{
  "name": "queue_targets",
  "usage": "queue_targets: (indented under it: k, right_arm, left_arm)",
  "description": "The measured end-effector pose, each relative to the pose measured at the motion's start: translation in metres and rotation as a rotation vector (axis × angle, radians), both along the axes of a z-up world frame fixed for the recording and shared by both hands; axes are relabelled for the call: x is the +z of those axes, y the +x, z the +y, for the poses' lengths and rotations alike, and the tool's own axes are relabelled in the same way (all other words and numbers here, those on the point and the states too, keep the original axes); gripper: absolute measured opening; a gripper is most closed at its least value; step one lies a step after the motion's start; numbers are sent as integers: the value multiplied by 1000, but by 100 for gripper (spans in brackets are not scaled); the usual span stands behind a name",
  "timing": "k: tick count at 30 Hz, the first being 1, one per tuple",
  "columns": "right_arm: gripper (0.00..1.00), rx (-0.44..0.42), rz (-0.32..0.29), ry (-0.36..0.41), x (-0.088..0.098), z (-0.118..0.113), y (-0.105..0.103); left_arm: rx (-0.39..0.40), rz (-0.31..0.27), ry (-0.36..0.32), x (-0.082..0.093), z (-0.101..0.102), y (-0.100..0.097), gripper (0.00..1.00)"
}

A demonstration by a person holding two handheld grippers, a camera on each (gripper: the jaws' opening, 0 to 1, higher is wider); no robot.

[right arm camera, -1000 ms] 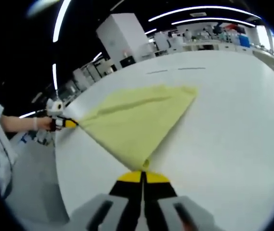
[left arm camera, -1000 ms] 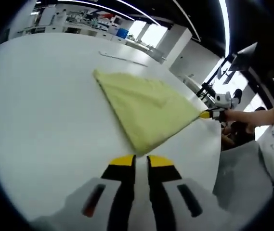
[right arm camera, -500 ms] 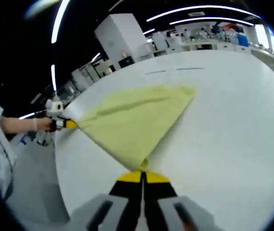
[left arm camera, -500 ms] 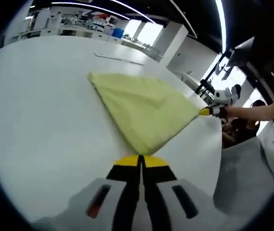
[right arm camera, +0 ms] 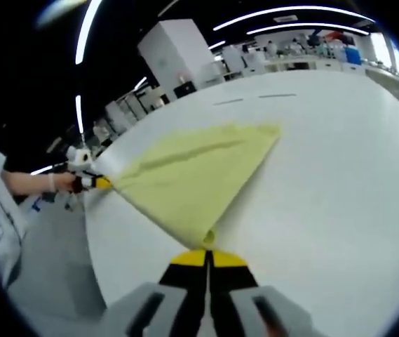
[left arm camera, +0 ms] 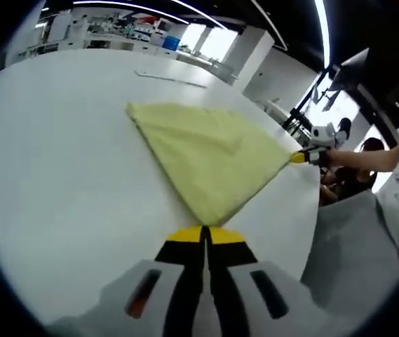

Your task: Fold the garment on the visible template until the final outline fits inside the template.

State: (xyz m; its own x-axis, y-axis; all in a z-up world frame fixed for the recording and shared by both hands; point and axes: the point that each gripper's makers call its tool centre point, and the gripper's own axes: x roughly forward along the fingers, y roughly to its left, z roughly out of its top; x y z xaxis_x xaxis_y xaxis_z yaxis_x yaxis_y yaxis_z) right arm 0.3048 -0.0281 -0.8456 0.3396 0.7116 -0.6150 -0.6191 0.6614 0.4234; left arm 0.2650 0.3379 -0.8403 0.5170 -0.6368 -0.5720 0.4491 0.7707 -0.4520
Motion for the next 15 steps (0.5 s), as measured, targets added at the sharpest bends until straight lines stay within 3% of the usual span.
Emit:
queue_targets:
  k: [8,15]
  right_arm:
    - [0,20,3,-3,0,-1,-21]
    - [0,1,1,11,-1,0,-20]
  left_arm:
    - [23,15,-18,-1,-7,-26,0]
    - [49,15,-13,-1,-6,-26,0]
